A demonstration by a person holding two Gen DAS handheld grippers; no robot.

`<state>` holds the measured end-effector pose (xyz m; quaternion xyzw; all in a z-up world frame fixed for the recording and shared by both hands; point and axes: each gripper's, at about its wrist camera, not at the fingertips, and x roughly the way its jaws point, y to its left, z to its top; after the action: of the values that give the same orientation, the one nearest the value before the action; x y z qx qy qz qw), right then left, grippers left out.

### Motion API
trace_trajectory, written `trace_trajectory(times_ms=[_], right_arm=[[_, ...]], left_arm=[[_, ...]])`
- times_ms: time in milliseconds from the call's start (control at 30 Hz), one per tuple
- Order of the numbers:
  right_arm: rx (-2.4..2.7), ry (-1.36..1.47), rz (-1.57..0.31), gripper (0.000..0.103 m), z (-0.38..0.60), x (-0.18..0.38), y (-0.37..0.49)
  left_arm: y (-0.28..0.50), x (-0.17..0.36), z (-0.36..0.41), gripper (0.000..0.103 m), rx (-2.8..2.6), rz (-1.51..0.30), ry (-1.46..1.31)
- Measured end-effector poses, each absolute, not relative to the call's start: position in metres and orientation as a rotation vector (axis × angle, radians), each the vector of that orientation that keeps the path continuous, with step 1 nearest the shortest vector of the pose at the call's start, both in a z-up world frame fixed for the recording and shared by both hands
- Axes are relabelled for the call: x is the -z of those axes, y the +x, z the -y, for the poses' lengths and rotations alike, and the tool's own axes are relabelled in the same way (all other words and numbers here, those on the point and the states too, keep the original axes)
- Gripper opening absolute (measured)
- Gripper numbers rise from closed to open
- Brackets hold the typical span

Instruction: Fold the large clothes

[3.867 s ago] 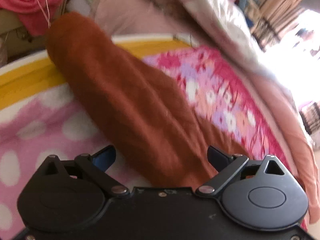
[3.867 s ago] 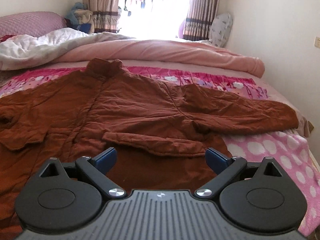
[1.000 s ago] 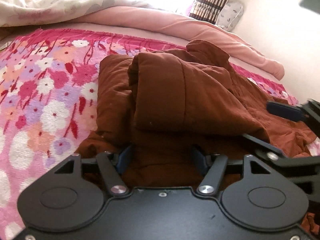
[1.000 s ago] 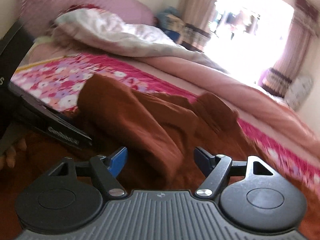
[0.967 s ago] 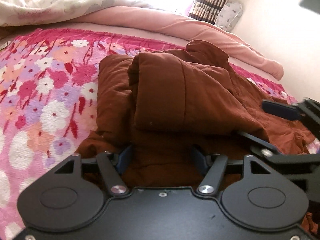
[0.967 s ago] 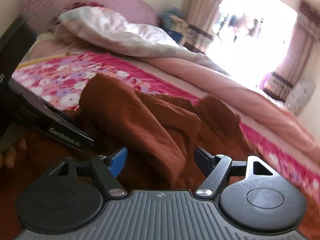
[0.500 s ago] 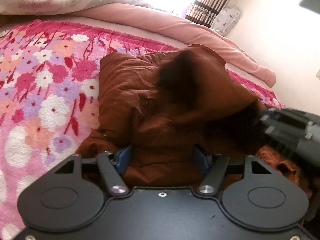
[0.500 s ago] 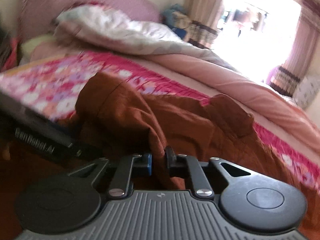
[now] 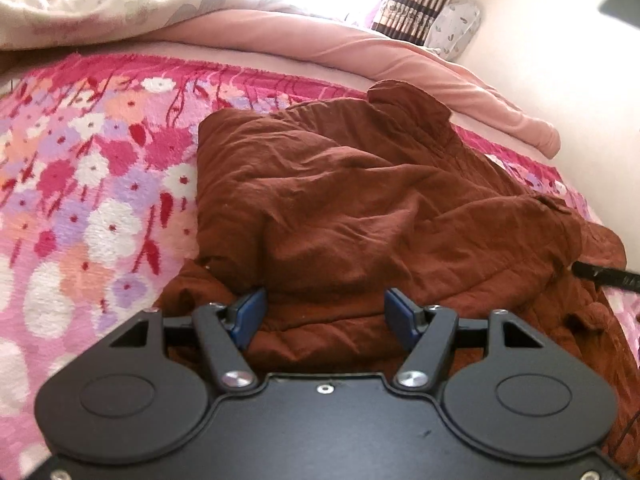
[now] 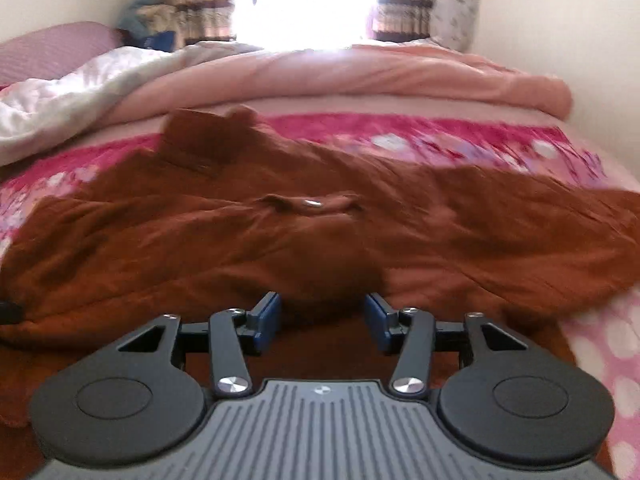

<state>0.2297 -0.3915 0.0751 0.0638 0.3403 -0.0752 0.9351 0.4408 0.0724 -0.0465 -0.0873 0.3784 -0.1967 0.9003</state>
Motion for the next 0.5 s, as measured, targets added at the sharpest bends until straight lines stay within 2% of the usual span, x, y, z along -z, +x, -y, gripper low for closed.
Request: trace_trajectory(times_ms=[233, 500], right_arm=[[0.164, 0.153, -0.627, 0.058, 0.423, -0.088, 0.224], [0.077, 0.129, -0.634, 0.058, 0.409, -0.081, 0.246]], left_arm=[[0.404, 0.043, -0.059, 0.066, 0.515, -0.825, -0.093], [0.435, 0.057, -0.052, 0.066, 0.385, -0.791, -0.167]])
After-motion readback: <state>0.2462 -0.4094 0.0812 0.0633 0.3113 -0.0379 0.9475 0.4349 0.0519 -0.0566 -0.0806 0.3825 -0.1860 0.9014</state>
